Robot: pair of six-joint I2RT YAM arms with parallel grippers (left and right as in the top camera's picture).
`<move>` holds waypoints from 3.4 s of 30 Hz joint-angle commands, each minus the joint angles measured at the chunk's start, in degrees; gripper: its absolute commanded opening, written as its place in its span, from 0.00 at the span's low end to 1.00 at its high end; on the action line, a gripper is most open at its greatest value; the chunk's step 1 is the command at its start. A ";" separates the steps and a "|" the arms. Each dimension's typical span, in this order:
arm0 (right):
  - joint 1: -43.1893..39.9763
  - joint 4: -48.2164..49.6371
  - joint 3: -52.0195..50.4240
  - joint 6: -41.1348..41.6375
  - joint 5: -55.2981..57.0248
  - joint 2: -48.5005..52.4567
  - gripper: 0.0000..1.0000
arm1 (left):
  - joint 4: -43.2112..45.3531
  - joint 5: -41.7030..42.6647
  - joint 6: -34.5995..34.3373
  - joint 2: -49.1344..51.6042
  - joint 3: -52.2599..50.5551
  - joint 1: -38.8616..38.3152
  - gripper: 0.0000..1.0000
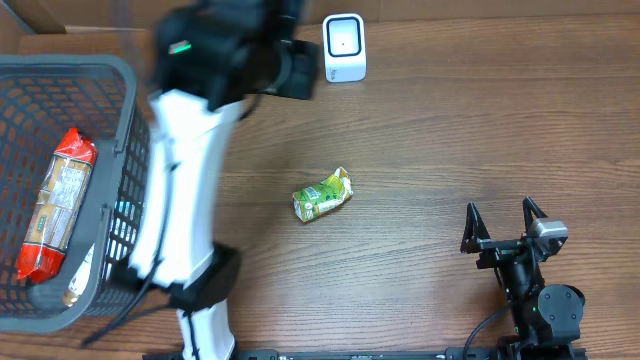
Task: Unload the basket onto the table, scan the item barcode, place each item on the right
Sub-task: 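Lift the snack bag out and drop it on the table center, then reach the left gripper back into the basket toward the spaghetti pack, then grasp the red-capped spaghetti pack and lift it out of the basket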
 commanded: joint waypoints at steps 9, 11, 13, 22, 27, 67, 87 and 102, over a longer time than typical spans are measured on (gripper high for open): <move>0.44 0.24 -0.61 0.15 0.33 -0.66 1.00 | -0.35 -3.04 0.37 -20.31 -4.13 26.40 0.74; 0.44 0.24 -0.61 0.15 0.33 -0.66 1.00 | -0.35 -3.21 -0.74 -22.80 -7.17 31.76 0.75; 0.44 0.24 -0.61 0.15 0.33 -0.66 1.00 | -0.33 -3.19 -2.23 -25.09 -10.58 38.10 0.73; 0.44 0.24 -0.61 0.15 0.33 -0.68 1.00 | 0.44 -3.04 -9.27 -30.16 -23.87 56.57 0.73; 0.44 0.24 -0.61 0.15 0.33 -0.68 1.00 | 6.34 -3.04 -11.41 -30.05 -31.10 60.83 0.73; 0.44 0.24 -0.61 0.15 0.33 -0.68 1.00 | 25.83 -2.91 31.98 -7.82 -50.45 61.79 1.00; 0.44 0.24 -0.61 0.15 0.33 -0.68 1.00 | 55.78 -6.45 51.28 -7.58 -72.32 61.79 1.00; 0.44 0.24 -0.61 0.15 0.33 -0.66 1.00 | 61.20 -6.38 52.33 -1.81 -75.89 61.77 0.97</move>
